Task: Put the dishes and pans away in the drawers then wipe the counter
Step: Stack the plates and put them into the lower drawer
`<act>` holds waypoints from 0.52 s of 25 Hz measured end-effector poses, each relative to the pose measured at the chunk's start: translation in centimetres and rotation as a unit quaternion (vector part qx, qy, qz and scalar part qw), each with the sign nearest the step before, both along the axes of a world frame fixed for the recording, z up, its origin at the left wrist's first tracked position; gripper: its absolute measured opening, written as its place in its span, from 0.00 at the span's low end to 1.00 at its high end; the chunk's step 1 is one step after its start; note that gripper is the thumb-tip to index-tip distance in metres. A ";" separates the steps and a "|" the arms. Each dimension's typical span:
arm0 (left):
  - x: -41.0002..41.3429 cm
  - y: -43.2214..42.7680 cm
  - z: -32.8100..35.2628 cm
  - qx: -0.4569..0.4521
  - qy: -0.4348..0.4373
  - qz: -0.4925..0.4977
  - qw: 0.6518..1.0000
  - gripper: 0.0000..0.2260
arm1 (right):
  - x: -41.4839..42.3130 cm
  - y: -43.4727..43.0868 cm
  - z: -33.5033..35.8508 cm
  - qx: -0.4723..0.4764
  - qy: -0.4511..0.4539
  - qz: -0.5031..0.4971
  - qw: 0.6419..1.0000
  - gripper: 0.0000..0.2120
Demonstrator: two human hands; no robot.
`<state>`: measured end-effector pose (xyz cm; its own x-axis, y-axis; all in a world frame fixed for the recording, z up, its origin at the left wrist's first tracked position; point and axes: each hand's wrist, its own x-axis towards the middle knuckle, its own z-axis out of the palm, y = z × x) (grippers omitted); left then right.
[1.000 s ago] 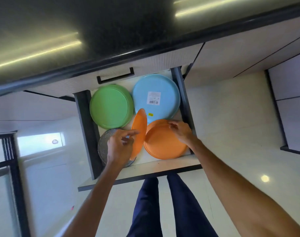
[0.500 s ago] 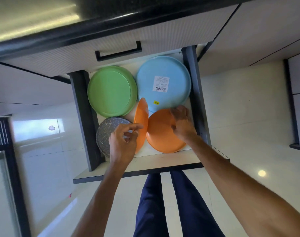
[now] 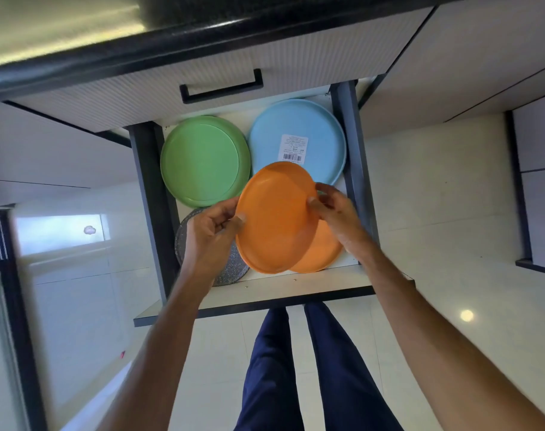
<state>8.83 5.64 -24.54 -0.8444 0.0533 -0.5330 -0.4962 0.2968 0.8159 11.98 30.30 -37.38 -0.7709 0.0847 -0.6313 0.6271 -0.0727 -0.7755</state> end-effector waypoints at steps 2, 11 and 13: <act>-0.2 0.0 -3.7 -0.044 -0.038 -0.008 0.998 0.12 | 0.9 1.4 0.2 0.068 -0.003 -0.022 0.997 0.19; 0.4 3.3 -14.3 -0.218 -0.107 -0.163 0.956 0.14 | 4.3 1.6 -4.4 0.338 -0.039 0.073 0.937 0.24; 1.2 3.1 -15.3 -0.227 -0.117 -0.203 0.945 0.16 | 4.6 1.2 -4.7 0.357 -0.075 0.106 0.925 0.24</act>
